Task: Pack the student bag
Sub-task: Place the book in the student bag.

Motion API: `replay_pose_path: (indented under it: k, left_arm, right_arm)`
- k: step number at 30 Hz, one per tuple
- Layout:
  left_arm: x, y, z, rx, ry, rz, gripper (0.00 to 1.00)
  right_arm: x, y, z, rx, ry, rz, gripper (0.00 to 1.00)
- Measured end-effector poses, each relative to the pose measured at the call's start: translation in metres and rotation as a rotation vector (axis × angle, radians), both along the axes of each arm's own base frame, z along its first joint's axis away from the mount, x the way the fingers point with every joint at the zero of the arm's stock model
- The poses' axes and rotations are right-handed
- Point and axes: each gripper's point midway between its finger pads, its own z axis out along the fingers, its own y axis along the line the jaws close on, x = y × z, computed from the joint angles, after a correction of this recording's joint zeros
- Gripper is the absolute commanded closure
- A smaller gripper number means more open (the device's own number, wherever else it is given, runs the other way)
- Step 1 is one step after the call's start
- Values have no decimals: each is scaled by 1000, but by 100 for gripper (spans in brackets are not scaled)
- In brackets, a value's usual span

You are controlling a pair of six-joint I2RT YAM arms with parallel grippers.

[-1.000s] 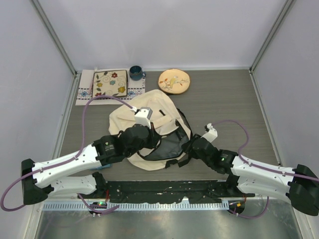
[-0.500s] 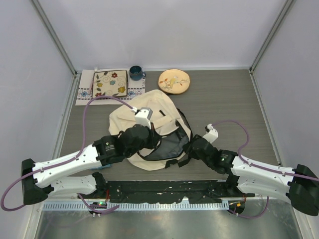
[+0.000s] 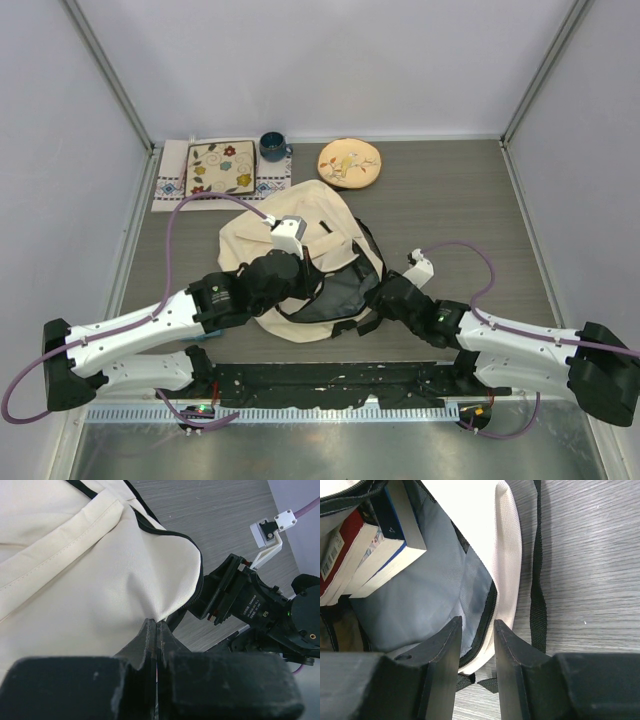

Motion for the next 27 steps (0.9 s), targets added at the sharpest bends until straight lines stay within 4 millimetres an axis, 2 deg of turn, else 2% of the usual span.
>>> replay_pose_path:
  k: [27]
  left_arm:
    - [0, 0, -2, -7, 8, 6, 100]
  right_arm:
    - [0, -1, -1, 2, -1, -6, 62]
